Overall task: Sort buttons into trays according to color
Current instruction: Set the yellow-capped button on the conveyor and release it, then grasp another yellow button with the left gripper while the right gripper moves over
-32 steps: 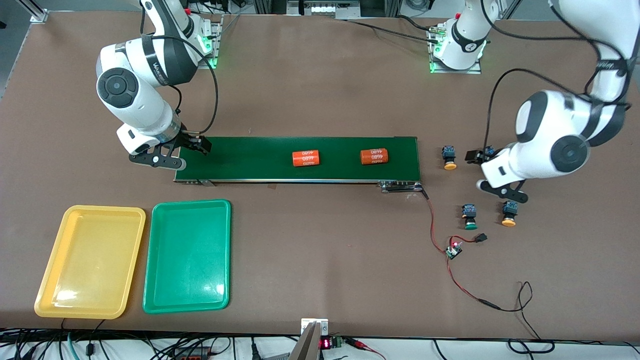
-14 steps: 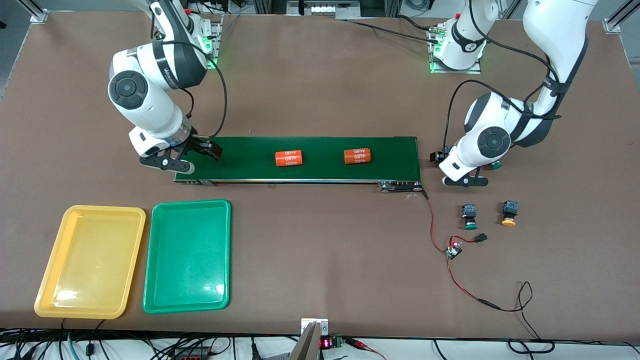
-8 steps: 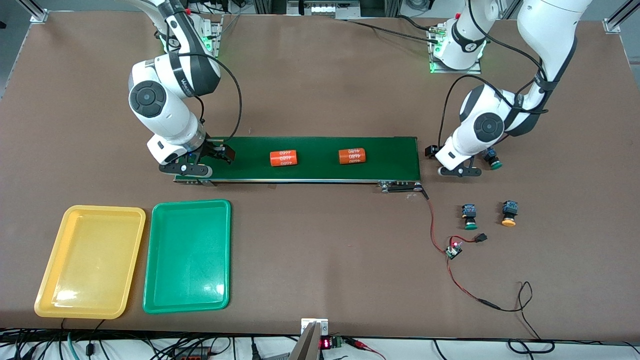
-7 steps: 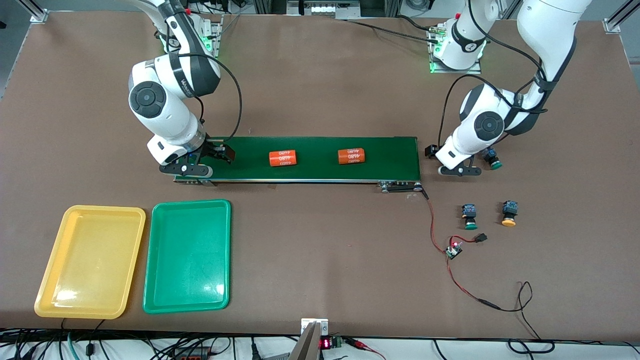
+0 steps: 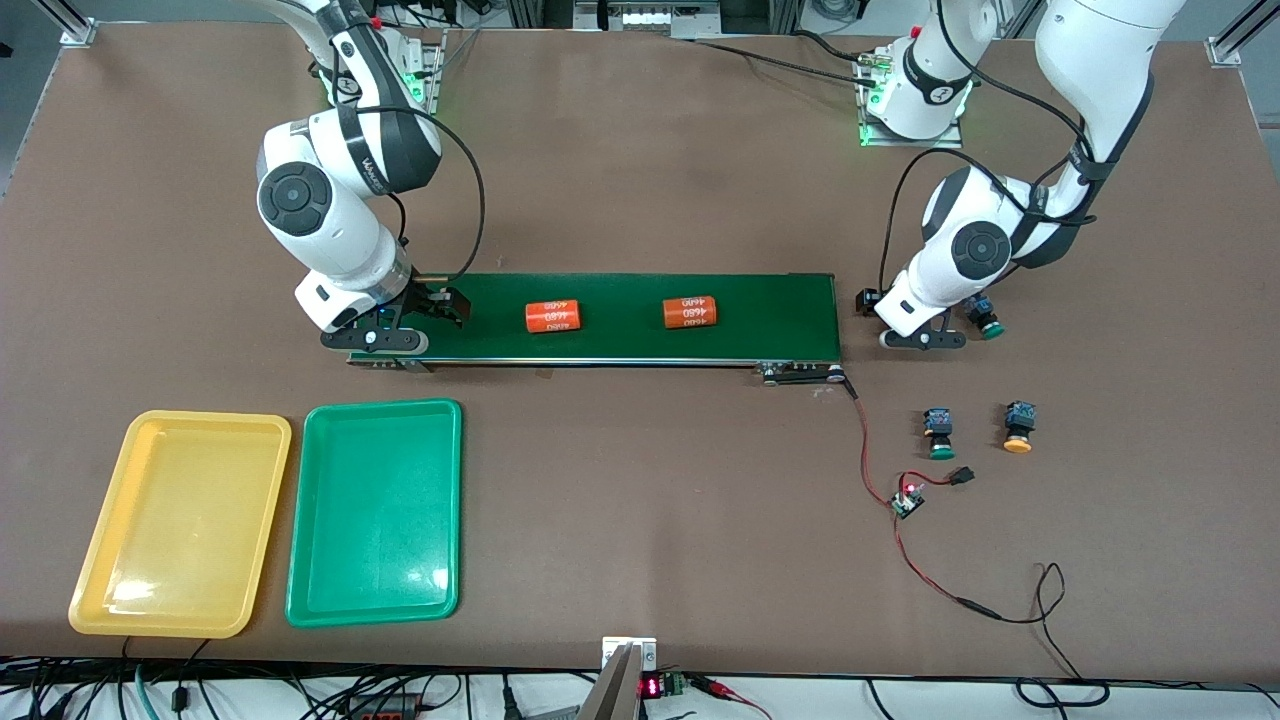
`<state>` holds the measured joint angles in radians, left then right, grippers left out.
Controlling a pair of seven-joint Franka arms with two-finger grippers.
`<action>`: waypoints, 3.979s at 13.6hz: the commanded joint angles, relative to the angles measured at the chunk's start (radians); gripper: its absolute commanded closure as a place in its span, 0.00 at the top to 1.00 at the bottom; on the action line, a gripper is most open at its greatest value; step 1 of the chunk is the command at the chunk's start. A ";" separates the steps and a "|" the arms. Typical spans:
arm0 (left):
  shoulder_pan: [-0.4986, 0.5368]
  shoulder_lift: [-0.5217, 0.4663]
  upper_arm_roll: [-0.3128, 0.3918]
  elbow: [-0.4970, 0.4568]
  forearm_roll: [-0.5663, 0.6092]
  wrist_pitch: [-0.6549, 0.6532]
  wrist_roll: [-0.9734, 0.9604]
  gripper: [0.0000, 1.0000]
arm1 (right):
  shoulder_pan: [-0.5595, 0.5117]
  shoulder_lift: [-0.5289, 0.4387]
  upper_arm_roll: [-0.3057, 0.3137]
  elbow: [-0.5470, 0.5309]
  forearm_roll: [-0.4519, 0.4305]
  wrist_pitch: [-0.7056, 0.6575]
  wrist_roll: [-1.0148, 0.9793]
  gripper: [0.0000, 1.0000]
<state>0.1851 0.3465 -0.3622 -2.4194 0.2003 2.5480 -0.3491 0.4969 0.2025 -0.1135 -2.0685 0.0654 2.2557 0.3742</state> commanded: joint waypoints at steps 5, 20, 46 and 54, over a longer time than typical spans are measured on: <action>0.005 -0.066 0.005 -0.012 0.025 -0.083 -0.022 0.21 | 0.071 0.006 0.000 0.005 0.017 0.001 0.103 1.00; -0.150 0.132 -0.282 0.384 0.007 -0.229 -0.490 0.27 | 0.120 0.028 -0.002 0.005 0.017 0.007 0.134 1.00; -0.009 0.150 0.259 0.628 0.024 -0.415 0.522 1.00 | 0.112 -0.002 -0.009 0.008 0.017 -0.025 0.143 1.00; 0.000 0.286 0.309 0.612 -0.045 -0.120 0.633 1.00 | 0.224 0.037 -0.003 0.013 0.033 0.027 0.244 1.00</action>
<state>0.1963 0.6332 -0.0674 -1.8070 0.1915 2.4254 0.2552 0.6704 0.2161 -0.1158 -2.0636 0.0844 2.2553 0.5497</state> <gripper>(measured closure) 0.000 0.000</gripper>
